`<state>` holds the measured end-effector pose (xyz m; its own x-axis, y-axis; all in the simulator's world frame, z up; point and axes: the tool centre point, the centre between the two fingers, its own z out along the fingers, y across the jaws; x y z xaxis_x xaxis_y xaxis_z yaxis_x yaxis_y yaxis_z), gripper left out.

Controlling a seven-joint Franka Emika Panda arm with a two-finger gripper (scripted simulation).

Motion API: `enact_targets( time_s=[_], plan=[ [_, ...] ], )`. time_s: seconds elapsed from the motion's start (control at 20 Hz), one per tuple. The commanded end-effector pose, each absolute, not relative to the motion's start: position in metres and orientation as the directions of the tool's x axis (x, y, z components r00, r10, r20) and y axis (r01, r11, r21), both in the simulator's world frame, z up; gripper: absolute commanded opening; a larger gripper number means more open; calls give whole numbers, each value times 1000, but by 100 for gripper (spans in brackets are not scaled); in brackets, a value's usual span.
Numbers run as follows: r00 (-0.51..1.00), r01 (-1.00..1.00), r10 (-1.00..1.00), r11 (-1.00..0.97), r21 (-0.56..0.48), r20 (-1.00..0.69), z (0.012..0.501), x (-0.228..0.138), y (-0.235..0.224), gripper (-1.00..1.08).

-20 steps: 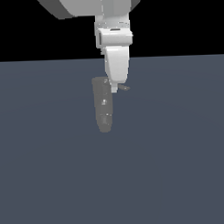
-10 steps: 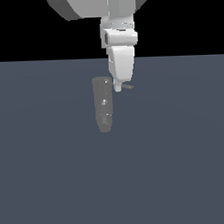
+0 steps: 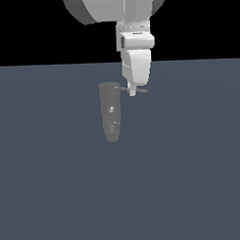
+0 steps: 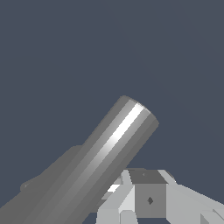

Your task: Turn on the faucet by rotating a designated handle.

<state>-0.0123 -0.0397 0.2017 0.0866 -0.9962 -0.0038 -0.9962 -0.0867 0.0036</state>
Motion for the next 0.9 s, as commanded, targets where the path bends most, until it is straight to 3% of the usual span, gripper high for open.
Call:
enact_targets(
  time_s=[0.0,0.85],
  plan=[
    [83,-997,-997,-83,0,-2,201,-5,-46,-100],
    [71,-997,-997,-71,0,-1,202,28,-81,-100]
  ],
)
